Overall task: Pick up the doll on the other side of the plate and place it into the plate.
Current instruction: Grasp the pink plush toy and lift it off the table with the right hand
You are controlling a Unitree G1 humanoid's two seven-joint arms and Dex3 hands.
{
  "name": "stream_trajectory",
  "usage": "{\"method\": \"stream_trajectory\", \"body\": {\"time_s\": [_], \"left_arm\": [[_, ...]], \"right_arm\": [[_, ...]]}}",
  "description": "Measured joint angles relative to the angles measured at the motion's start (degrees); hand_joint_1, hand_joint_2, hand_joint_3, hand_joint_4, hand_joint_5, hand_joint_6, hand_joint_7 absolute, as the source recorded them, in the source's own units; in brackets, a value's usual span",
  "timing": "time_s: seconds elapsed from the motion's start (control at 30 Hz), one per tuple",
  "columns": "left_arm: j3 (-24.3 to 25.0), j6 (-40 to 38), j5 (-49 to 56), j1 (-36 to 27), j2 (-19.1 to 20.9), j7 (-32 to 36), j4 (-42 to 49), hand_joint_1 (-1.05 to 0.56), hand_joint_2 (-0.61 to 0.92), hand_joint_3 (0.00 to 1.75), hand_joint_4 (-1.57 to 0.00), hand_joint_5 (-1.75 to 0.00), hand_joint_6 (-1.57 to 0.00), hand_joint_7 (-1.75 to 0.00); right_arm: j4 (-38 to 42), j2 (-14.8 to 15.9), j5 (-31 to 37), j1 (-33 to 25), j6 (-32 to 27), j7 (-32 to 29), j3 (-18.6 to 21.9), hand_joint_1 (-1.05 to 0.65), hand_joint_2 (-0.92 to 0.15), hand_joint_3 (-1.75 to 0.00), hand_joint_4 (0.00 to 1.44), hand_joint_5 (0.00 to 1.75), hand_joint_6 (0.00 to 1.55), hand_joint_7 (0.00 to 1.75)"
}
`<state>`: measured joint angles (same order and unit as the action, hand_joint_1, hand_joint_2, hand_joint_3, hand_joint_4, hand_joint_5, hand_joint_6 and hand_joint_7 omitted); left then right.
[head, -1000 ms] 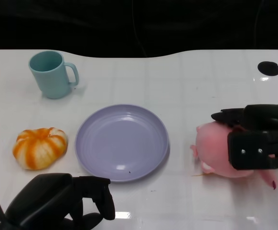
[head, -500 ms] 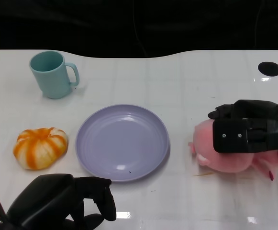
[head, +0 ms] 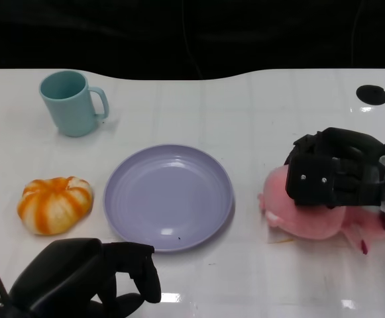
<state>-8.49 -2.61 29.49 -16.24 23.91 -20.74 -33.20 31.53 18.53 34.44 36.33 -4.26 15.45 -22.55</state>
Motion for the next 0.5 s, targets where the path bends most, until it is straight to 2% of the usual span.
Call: {"method": "stream_trajectory", "body": {"time_s": [0.03, 0.1, 0.23, 0.3, 0.43, 0.5], "left_arm": [[0.0, 0.0, 0.0, 0.0, 0.0, 0.0, 0.0, -0.21, 0.71, 0.67, -0.72, -1.43, -0.76, -1.1], [0.0, 0.0, 0.0, 0.0, 0.0, 0.0, 0.0, -0.21, 0.72, 0.67, -0.72, -1.43, -0.76, -1.09], [0.0, -0.1, 0.0, 0.0, 0.0, 0.0, -0.1, -0.22, 0.72, 0.67, -0.71, -1.44, -0.76, -1.09], [0.0, -0.1, 0.0, 0.0, 0.0, 0.0, -0.2, -0.22, 0.72, 0.66, -0.71, -1.44, -0.76, -1.1], [0.0, -0.1, -0.1, 0.1, 0.1, 0.0, -0.2, -0.21, 0.72, 0.66, -0.71, -1.44, -0.77, -1.1], [0.0, -0.1, -0.1, 0.1, 0.1, 0.0, -0.2, -0.21, 0.72, 0.67, -0.71, -1.44, -0.77, -1.1]], "right_arm": [[0.1, 0.0, 0.1, 0.0, 0.2, -0.4, -0.3, -0.14, -0.57, -0.88, 0.88, 1.75, 0.72, 1.71], [0.2, -0.1, 0.3, 0.0, 0.3, -0.9, -0.7, -0.17, -0.7, -0.67, 0.85, 1.75, 0.67, 1.65], [0.3, -0.2, 0.3, -0.1, 0.8, -2.2, -0.8, -0.22, -0.74, -0.59, 0.84, 1.75, 0.63, 1.72], [0.1, -0.2, 0.0, -0.4, 1.3, -3.3, -0.5, -0.21, -0.71, -0.66, 0.87, 1.75, 0.63, 1.74], [-0.6, -0.3, -0.6, -1.8, 3.8, -6.8, 0.6, -0.2, -0.48, -1.08, 0.91, 1.75, 0.69, 1.72], [-1.0, -0.3, -0.7, -2.6, 5.8, -9.1, 1.4, -0.19, -0.41, -1.21, 0.94, 1.75, 0.71, 1.73]]}}
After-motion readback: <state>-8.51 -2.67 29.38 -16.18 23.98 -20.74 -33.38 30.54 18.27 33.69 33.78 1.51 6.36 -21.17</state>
